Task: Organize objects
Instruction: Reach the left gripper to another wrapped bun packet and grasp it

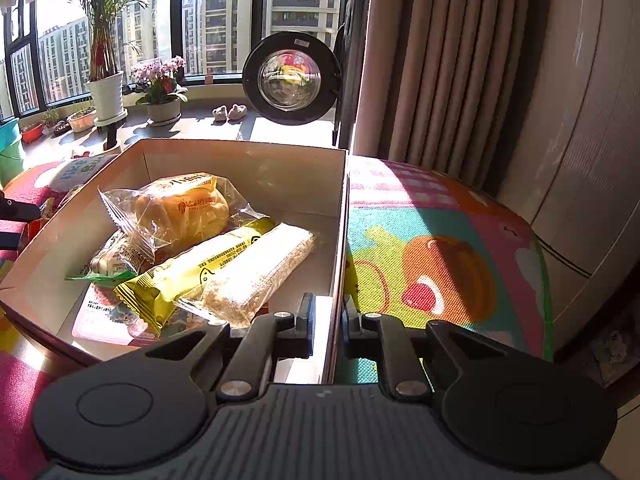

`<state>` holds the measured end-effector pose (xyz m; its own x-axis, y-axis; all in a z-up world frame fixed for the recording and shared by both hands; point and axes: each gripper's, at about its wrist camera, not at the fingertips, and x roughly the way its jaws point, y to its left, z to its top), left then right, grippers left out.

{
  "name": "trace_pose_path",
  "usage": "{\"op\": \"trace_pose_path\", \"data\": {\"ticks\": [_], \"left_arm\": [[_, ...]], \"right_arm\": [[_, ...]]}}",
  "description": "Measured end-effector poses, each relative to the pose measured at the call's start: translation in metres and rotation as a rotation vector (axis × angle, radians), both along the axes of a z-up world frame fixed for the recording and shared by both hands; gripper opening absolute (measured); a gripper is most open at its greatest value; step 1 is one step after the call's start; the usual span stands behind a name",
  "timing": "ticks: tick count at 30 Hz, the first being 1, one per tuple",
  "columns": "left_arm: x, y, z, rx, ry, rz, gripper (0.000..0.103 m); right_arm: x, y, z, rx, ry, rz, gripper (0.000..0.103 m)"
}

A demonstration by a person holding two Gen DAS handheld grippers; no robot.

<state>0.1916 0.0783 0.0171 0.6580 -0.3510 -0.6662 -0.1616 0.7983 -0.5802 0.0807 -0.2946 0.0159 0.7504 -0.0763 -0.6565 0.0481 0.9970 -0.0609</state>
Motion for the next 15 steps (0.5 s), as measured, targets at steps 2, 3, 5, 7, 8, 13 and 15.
{"op": "trace_pose_path", "data": {"ticks": [2,3,5,7,8,13,15], "left_arm": [[-0.004,0.002,0.000,-0.008,0.004,-0.003,0.051],[-0.006,0.003,0.000,-0.017,0.008,-0.002,0.051],[-0.007,0.005,-0.002,-0.049,0.029,0.007,0.051],[-0.008,0.005,-0.003,-0.065,0.041,0.018,0.050],[-0.007,0.003,-0.003,-0.063,0.043,0.024,0.051],[-0.005,-0.005,-0.001,-0.036,0.033,0.028,0.056],[-0.006,-0.012,0.001,0.010,0.018,0.008,0.056]], "right_arm": [[0.000,0.000,0.000,0.000,0.000,0.000,0.013],[0.000,0.000,0.000,0.000,0.000,-0.001,0.013],[0.000,0.000,0.000,0.002,0.001,-0.001,0.014],[0.000,0.001,0.000,0.003,0.001,-0.002,0.016],[0.000,0.001,0.000,0.003,0.001,-0.003,0.016],[-0.001,0.002,0.000,0.003,0.002,-0.004,0.016],[-0.001,0.002,0.000,0.003,0.002,-0.004,0.016]]}}
